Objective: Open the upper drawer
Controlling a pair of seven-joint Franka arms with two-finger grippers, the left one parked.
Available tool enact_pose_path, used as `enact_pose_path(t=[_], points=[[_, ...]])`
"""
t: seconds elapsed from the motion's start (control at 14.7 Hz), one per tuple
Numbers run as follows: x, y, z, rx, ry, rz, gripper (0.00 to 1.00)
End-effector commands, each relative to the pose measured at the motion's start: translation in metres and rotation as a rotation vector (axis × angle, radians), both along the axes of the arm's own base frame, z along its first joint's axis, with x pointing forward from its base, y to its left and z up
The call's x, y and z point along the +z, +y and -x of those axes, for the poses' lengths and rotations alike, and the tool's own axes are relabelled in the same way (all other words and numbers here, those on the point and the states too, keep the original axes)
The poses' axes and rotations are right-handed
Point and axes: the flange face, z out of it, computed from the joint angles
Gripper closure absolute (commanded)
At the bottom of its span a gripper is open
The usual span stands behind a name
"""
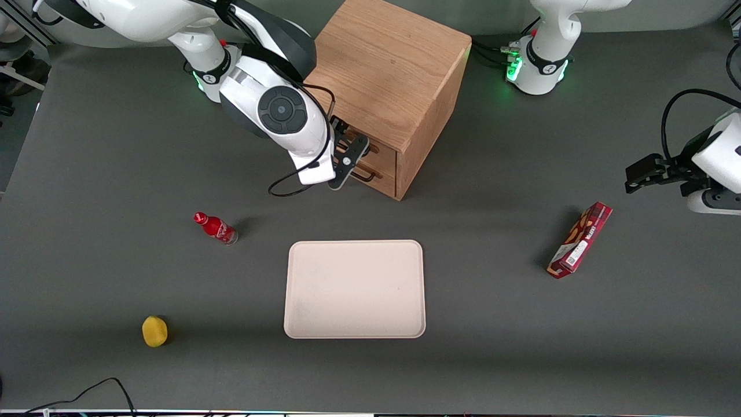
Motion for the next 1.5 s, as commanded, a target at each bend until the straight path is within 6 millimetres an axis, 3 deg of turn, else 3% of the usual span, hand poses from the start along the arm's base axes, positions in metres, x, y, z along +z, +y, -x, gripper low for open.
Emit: enact_pose_path(t=[0.0, 0.75, 1.43], points=[[-0.006, 0.0, 0.008, -0.002, -0.026, 0.007, 0.0], [-0.018, 0.001, 0.006, -0.01, -0.052, 0.002, 0.0], [-0.022, -0.015, -0.018, -0.021, -0.098, 0.027, 0.0]])
